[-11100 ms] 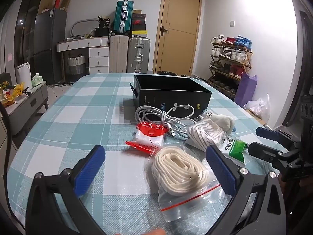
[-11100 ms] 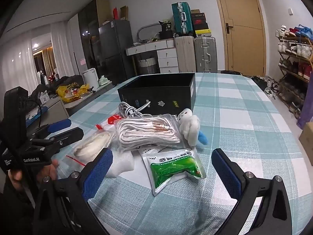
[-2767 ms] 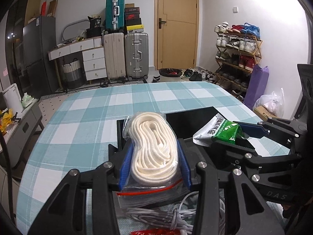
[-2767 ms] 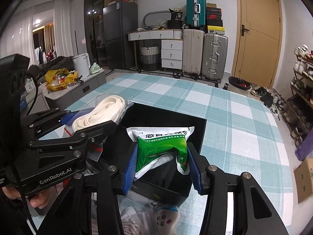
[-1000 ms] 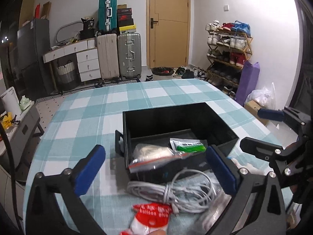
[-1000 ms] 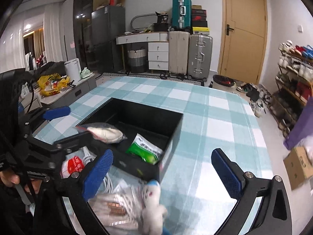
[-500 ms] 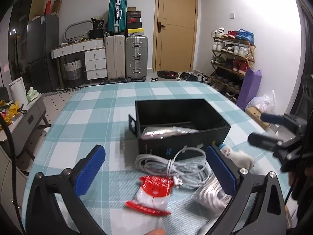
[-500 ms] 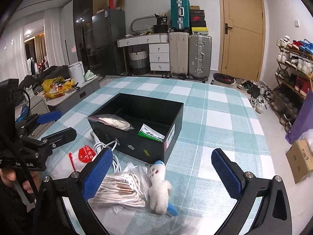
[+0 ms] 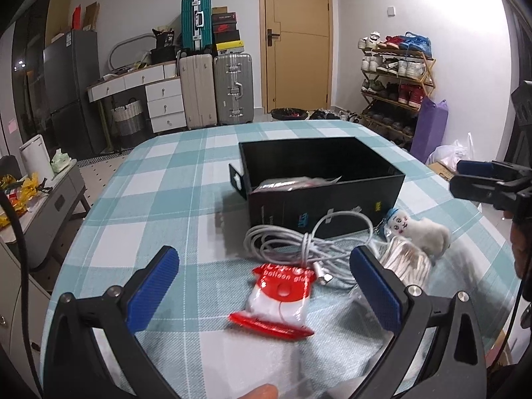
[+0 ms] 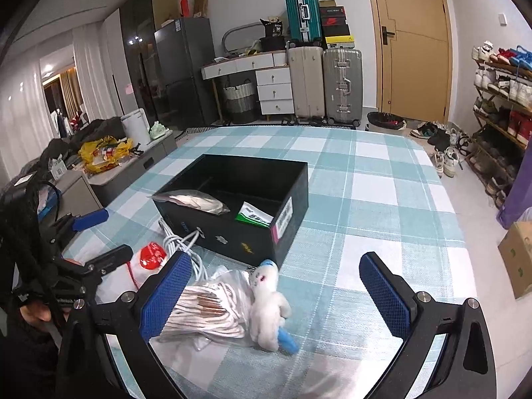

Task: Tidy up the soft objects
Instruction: 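Withdraw both tools and move toward the red packet and white plush toy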

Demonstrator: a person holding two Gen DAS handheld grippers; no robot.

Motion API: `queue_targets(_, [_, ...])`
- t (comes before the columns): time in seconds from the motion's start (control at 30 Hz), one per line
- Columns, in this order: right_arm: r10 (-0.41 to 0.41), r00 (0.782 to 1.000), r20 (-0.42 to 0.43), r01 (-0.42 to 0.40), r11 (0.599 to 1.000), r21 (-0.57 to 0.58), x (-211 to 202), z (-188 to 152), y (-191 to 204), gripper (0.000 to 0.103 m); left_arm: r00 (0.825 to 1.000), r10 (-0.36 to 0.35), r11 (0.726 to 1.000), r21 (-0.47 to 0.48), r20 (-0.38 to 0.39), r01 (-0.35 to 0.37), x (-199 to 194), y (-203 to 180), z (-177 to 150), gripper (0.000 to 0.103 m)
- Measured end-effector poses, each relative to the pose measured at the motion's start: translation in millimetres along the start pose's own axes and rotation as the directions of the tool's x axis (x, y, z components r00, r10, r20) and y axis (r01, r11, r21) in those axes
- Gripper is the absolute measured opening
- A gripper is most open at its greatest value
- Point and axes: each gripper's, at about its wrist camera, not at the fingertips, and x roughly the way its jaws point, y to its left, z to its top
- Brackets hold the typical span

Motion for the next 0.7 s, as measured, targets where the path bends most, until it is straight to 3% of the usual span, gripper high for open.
queue_targets(0.27, [-0.022,1.000,-0.020,0.021,0.999,-0.046,1,-6,-2,0.102,1.000,0.004,0.999,-0.045,-0.021,-0.005,5,10,-5,0.103])
queue_targets(0.7, [-0.063,0.991,-0.119,0.057,0.997,-0.052,28,-19,-9,0.102,1.000,0.004,1.000,-0.025,0.006,-0.004,3,9,-7,0.103])
